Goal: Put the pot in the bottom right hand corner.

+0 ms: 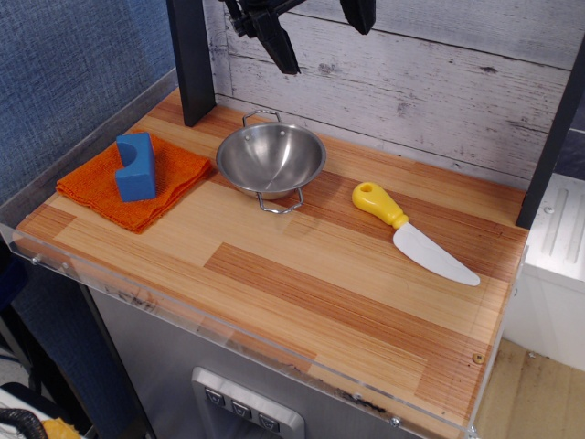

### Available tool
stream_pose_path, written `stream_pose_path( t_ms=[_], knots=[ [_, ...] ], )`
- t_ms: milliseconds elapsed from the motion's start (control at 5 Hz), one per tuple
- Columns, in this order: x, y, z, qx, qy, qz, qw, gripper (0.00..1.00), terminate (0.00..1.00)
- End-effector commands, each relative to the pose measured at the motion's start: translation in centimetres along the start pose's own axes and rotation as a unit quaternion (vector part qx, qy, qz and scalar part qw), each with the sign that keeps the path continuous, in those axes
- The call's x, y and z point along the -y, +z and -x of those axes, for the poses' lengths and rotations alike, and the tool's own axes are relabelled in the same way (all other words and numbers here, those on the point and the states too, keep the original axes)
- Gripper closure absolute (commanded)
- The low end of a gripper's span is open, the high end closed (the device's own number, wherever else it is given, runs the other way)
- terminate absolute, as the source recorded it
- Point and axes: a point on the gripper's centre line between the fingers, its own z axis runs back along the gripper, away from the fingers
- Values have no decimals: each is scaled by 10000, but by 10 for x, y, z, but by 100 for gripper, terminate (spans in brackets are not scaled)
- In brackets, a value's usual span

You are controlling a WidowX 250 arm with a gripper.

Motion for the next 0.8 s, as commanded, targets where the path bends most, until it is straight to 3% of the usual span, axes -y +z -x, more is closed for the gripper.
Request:
stream_pose_path(
  t_ms=[0,200,400,600],
  knots=[
    [0,0,0,0,0,0,10000,0,0],
    [-28,-6,-20,88,1010,65,9948,0,0],
    [-52,-19,-37,47,1871,66,9823,0,0],
    [-67,-30,-54,225,2450,40,9692,0,0]
  ],
)
